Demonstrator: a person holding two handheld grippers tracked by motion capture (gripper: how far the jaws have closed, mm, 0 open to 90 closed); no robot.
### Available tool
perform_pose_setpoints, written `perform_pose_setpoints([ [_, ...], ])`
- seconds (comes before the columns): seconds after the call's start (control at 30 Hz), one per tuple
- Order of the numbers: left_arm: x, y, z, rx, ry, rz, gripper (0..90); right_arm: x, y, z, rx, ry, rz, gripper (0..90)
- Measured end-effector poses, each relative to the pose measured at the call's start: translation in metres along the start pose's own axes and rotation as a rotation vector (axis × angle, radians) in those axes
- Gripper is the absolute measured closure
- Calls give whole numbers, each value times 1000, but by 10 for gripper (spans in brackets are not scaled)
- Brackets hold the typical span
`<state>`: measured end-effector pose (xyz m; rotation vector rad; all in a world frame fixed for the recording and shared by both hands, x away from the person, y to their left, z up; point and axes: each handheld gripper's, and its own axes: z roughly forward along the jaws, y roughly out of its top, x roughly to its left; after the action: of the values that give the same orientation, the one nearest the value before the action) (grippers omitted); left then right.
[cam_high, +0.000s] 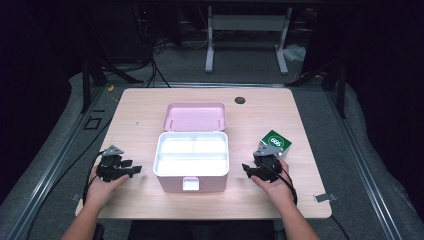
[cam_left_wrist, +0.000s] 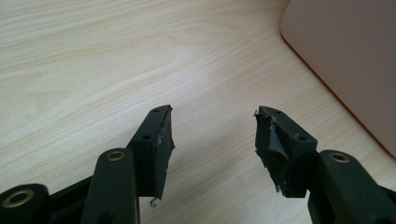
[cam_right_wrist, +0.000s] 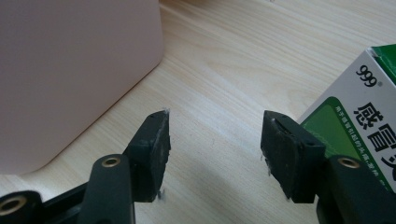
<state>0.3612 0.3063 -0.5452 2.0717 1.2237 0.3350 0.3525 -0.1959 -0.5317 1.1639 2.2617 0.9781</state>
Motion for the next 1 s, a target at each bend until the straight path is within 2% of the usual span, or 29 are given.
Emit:
perform_pose_setpoints([
  [0.1,-2,0,0,0,10,2,462,-2,-1,0,-9,12,8,438],
  [0.13,-2,0,0,1,18,5,462,-2,-1,0,-7,1,11,443],
  [0.4,-5,-1,-3,8,13,6,459,-3,-2,-2,-1,-9,45,437],
  [0.47,-5,-1,-4,13,6,-7,449,-4,-3,-3,3,10,47,435],
  [0.5,-5,0,-5,10,-7,-22,449,-3,-3,-2,0,-3,47,440],
  [0.73,-6,1,-4,-1,-38,-22,454,-6,-4,0,5,24,63,469],
  [0.77,-7,3,-6,-13,-60,-21,455,-7,-5,-1,7,27,70,469],
  [0.87,-8,6,-9,-23,-74,-24,459,-8,-5,-1,1,29,71,469],
  [1.0,-10,14,-12,-18,-78,-12,455,-7,-5,-3,1,43,67,469],
])
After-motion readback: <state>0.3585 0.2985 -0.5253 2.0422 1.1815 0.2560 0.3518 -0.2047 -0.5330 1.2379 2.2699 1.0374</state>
